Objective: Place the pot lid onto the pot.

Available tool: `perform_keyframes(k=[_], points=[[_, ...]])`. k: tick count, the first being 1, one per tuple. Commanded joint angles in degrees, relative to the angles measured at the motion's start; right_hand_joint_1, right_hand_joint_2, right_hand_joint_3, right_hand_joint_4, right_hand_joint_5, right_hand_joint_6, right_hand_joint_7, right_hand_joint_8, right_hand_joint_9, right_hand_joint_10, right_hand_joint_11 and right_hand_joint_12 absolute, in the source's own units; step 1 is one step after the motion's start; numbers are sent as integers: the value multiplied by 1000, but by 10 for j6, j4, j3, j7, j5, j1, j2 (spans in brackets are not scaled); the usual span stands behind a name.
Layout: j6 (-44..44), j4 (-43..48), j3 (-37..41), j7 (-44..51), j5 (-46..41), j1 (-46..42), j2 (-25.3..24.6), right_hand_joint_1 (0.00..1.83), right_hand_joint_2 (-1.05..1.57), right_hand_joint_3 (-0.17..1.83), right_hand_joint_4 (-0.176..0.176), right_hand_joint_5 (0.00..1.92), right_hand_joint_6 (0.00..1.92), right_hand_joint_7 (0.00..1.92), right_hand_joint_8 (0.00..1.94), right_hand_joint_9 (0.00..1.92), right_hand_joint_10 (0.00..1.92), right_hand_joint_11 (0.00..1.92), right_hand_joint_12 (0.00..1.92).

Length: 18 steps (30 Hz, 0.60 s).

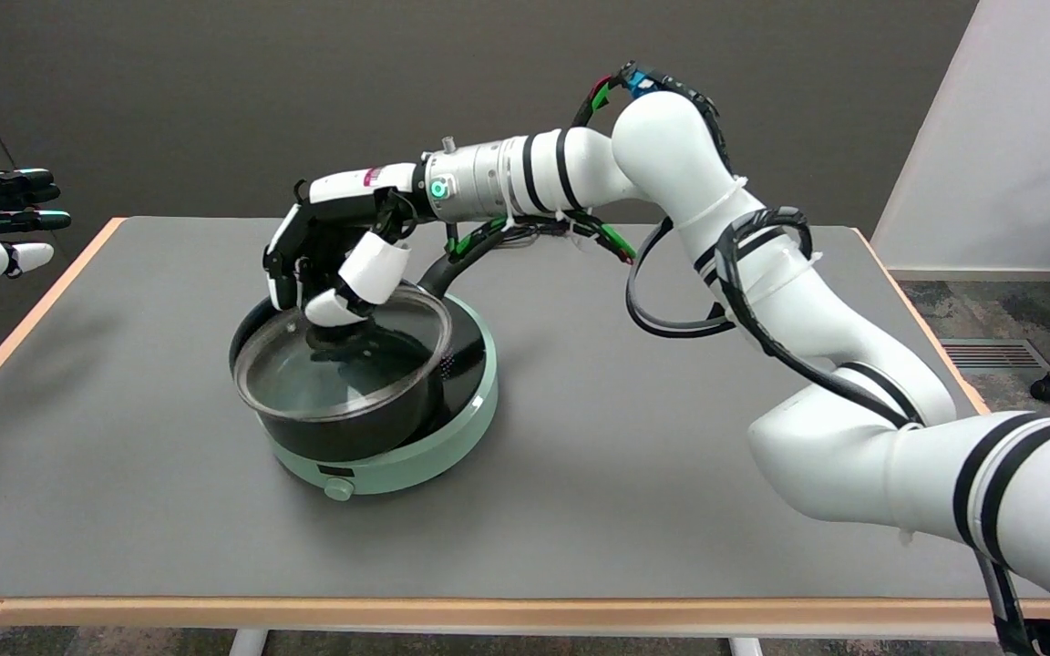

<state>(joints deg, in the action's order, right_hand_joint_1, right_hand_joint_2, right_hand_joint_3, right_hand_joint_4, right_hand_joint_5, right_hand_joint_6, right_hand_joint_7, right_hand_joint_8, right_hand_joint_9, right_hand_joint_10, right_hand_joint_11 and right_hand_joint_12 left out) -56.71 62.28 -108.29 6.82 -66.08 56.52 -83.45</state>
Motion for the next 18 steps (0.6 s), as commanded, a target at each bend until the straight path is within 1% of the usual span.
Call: perform_keyframes(k=[1,3,4,8,14,18], points=[[10,-2,4,0,-2,-2,4,879,638,858,93,752,685,900,421,786,825,465,1180],[11,-2,6,0,-2,-3,4,888,633,843,82,749,669,895,418,788,828,440,1105],[11,-2,7,0,-2,-3,4,884,609,874,74,742,656,890,400,776,825,407,992],[11,-2,9,0,-2,-6,6,882,602,880,63,737,630,881,388,761,800,378,884],[19,-1,13,1,-3,-6,9,901,596,879,57,735,619,879,386,757,788,368,848],[23,1,17,21,-9,-8,9,913,593,878,55,734,617,878,385,757,787,360,821]])
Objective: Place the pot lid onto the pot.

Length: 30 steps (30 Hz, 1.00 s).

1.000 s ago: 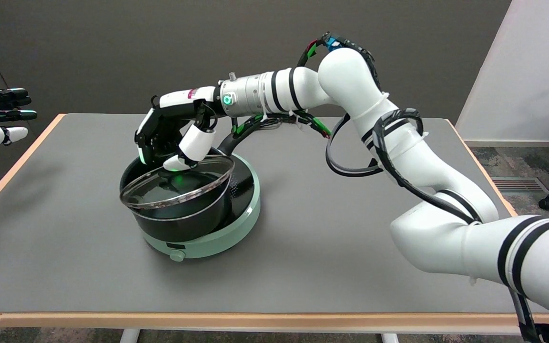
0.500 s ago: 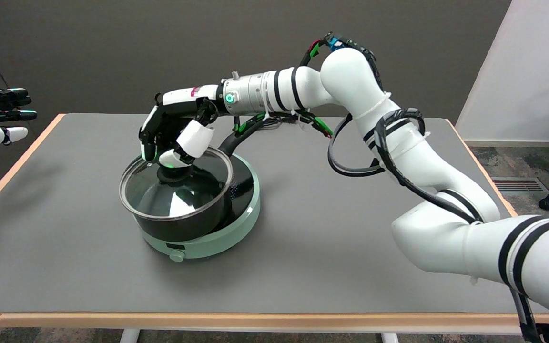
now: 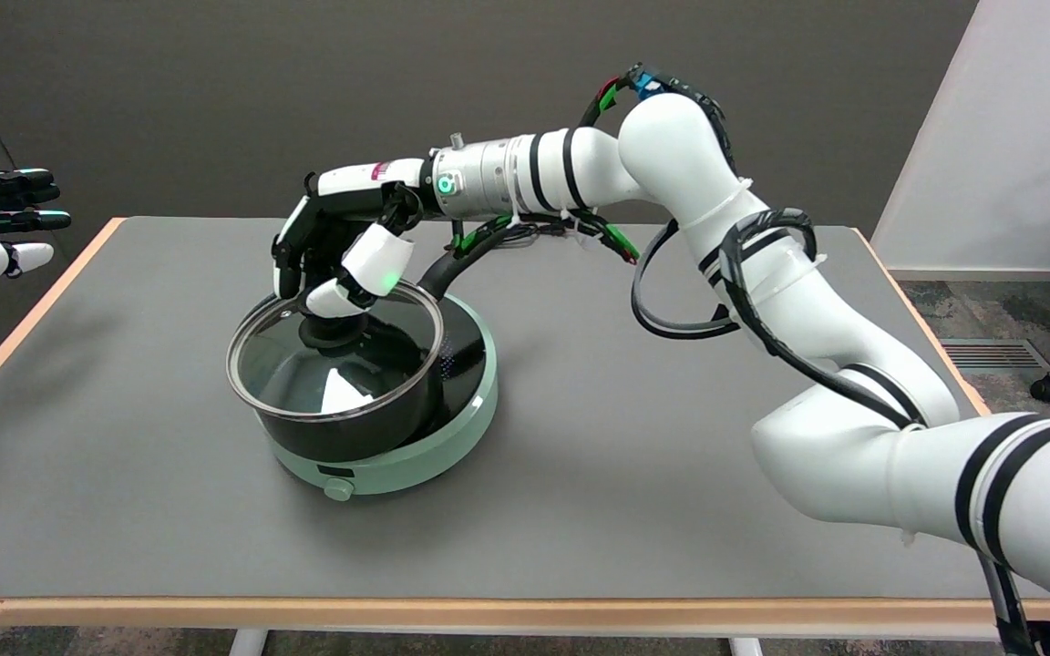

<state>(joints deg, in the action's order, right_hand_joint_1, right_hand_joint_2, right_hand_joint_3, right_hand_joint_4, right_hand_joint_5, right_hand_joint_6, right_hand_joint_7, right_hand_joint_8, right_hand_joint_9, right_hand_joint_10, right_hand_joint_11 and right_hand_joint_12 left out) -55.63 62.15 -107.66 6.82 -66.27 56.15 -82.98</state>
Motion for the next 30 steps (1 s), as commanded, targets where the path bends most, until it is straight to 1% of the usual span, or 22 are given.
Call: perform_keyframes(k=[1,5,8,9,12,13,15,17,19,21,22,25,30], points=[[14,4,12,26,-8,-4,4,913,593,878,54,734,616,878,385,756,787,356,809],[25,8,16,27,-8,-6,6,925,588,887,44,729,594,868,375,741,776,320,717],[38,21,16,27,-8,-11,11,969,571,928,15,709,513,828,336,697,715,244,572],[42,29,16,27,-7,-14,13,987,561,954,7,696,471,801,312,668,668,212,536],[48,48,16,27,-2,-19,16,980,551,1010,-13,656,408,755,293,617,610,166,527],[49,53,16,27,1,-19,16,1012,531,1012,-14,651,364,742,273,601,568,156,498],[49,67,13,26,8,-19,16,1015,515,1031,-17,634,333,720,262,572,531,133,489],[49,80,11,22,16,-19,16,955,525,1065,-22,595,316,685,272,526,529,95,520],[49,97,11,21,26,-23,16,946,511,1066,-21,581,297,667,273,518,522,81,512],[51,112,11,10,39,-30,16,989,476,1053,-23,583,271,665,256,525,489,93,486],[53,118,11,0,47,-34,16,916,501,1061,-24,566,283,644,273,505,518,73,519],[63,144,10,-30,73,-47,17,884,498,1051,-24,561,284,638,278,502,518,70,522],[73,176,8,-52,108,-65,9,869,492,1033,-26,556,282,626,279,496,517,68,526]])
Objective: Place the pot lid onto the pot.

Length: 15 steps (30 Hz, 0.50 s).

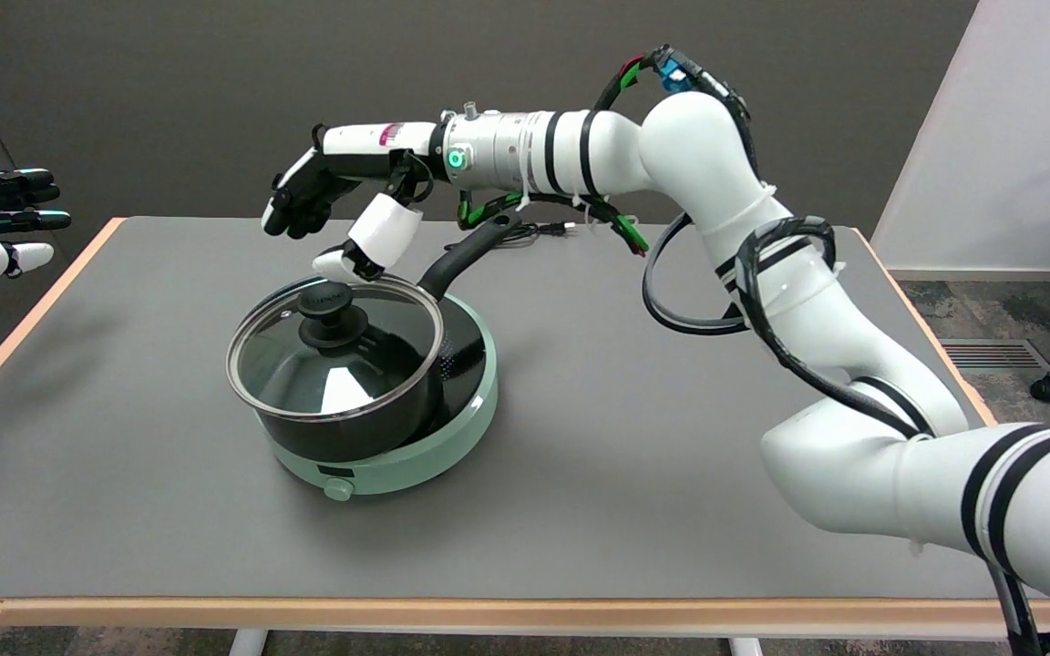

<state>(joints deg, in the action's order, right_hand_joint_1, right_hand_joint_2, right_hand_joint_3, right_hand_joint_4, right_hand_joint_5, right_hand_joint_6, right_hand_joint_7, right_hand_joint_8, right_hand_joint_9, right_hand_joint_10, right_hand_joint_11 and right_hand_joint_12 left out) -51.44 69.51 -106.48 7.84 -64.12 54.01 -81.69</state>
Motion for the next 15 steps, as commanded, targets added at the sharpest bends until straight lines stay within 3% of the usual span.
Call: perform_keyframes(k=[1,15], points=[[31,106,-5,-66,91,-47,-6,870,492,1030,-26,555,281,625,279,496,517,68,527],[85,98,-15,-81,122,-83,-14,937,461,1007,-26,563,251,631,248,509,477,86,492]])
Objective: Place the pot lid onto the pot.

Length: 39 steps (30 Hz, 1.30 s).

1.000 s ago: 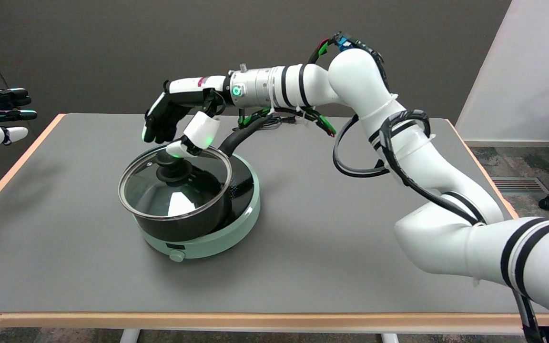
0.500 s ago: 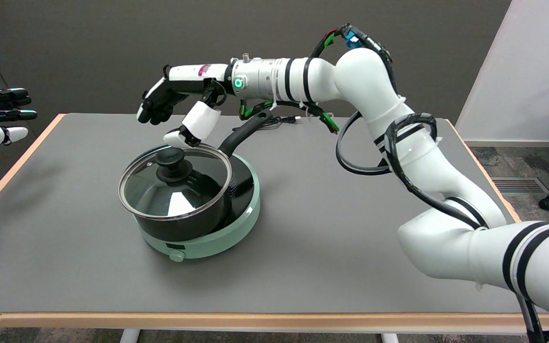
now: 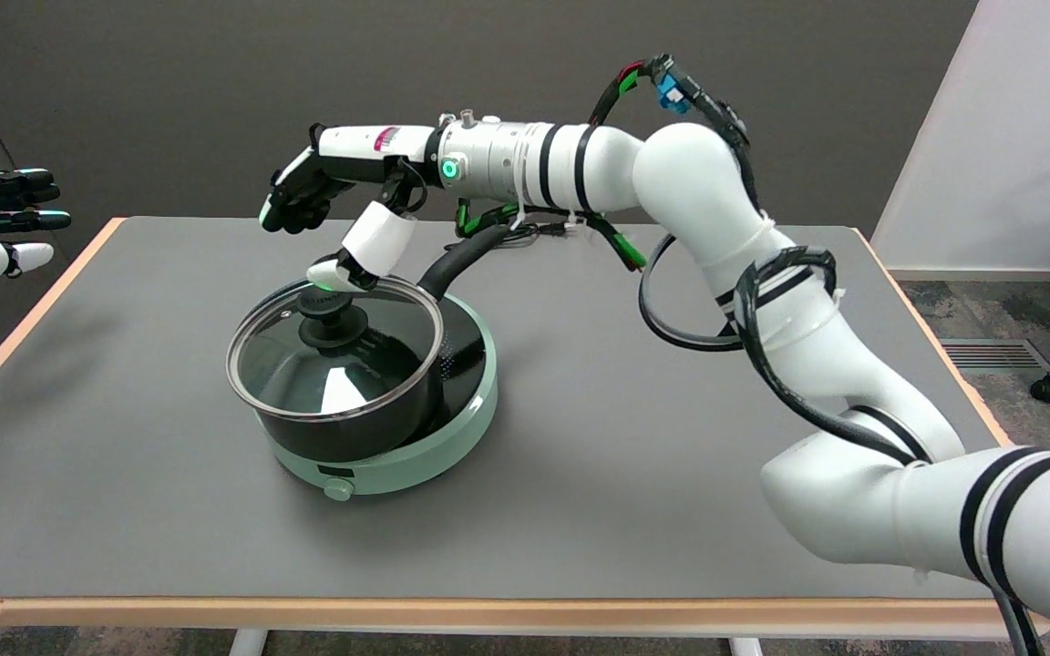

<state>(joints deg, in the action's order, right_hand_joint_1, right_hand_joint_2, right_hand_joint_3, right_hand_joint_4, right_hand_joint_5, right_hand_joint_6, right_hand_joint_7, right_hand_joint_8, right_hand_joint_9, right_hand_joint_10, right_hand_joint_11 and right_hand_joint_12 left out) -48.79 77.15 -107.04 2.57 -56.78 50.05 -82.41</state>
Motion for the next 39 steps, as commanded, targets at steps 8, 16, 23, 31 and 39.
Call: perform_keyframes(k=[8,16,23,31,39], points=[[67,48,-16,-33,101,-65,-16,938,460,1009,-26,561,248,626,247,505,472,83,491],[61,105,-17,-66,171,-97,-26,941,459,1012,-26,560,249,629,245,510,473,83,490],[50,151,-18,-98,224,-125,-33,942,461,1013,-26,561,250,635,243,518,476,84,490],[45,172,-19,-103,239,-140,-39,868,490,1028,-23,549,276,626,267,505,515,67,529],[49,164,-19,-103,239,-145,-41,867,490,1026,-21,550,278,626,267,507,516,68,529]])
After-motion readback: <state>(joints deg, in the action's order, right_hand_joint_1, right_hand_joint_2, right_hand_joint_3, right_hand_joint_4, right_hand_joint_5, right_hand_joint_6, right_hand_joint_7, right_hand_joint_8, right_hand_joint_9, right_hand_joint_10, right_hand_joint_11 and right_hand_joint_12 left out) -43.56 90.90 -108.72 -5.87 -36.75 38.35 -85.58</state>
